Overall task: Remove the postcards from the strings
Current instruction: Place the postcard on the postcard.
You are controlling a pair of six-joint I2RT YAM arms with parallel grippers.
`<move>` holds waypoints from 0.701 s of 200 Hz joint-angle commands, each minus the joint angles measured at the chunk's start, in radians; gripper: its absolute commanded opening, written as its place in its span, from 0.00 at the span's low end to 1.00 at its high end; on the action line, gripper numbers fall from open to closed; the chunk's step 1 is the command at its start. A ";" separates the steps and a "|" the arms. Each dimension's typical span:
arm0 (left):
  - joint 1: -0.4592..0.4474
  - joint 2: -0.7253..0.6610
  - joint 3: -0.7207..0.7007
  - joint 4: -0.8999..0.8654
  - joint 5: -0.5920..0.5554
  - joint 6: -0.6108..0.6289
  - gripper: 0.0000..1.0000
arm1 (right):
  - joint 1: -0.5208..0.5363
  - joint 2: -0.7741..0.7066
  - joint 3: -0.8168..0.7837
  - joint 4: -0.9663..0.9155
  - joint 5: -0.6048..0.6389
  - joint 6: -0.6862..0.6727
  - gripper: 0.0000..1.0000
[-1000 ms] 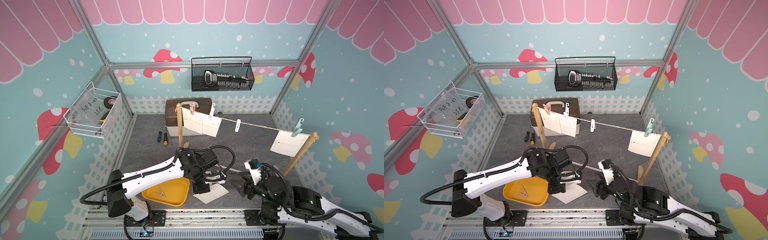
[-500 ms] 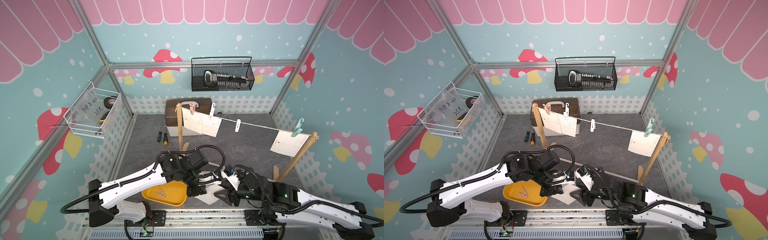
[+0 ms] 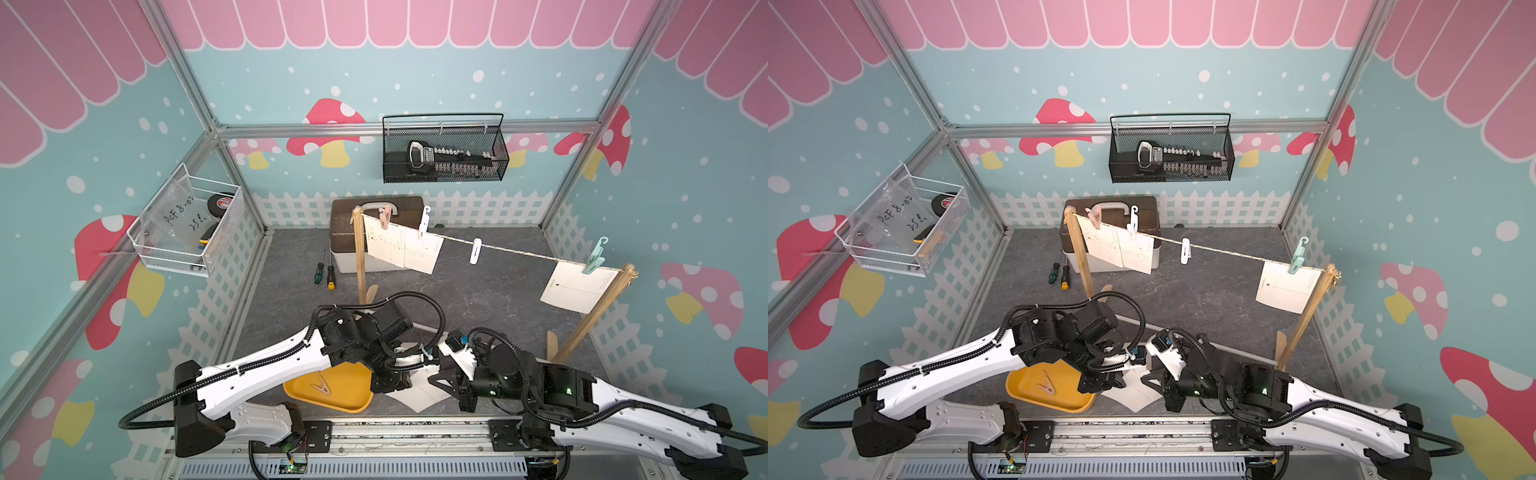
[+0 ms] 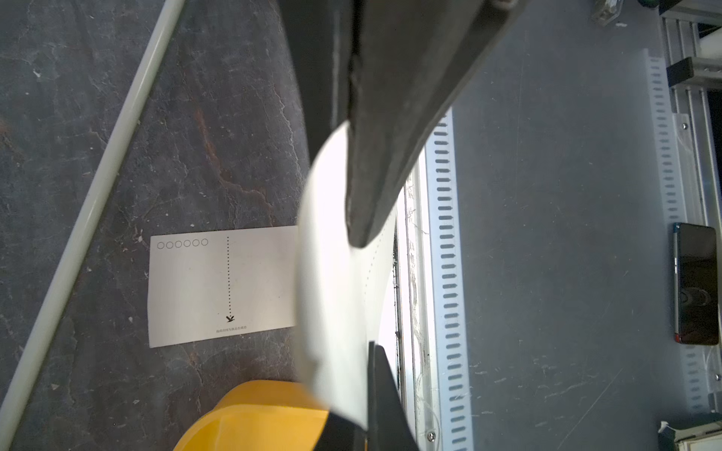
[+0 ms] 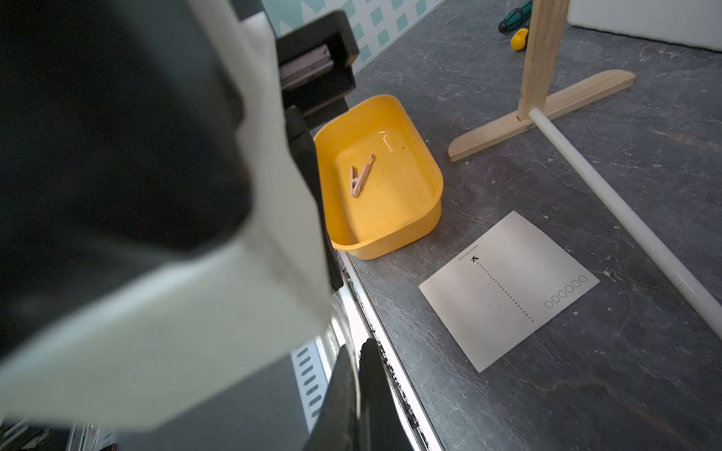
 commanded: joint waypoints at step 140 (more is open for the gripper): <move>0.043 -0.582 -0.357 0.617 -0.587 -0.287 0.99 | 0.008 -0.070 -0.185 0.100 0.361 0.462 0.00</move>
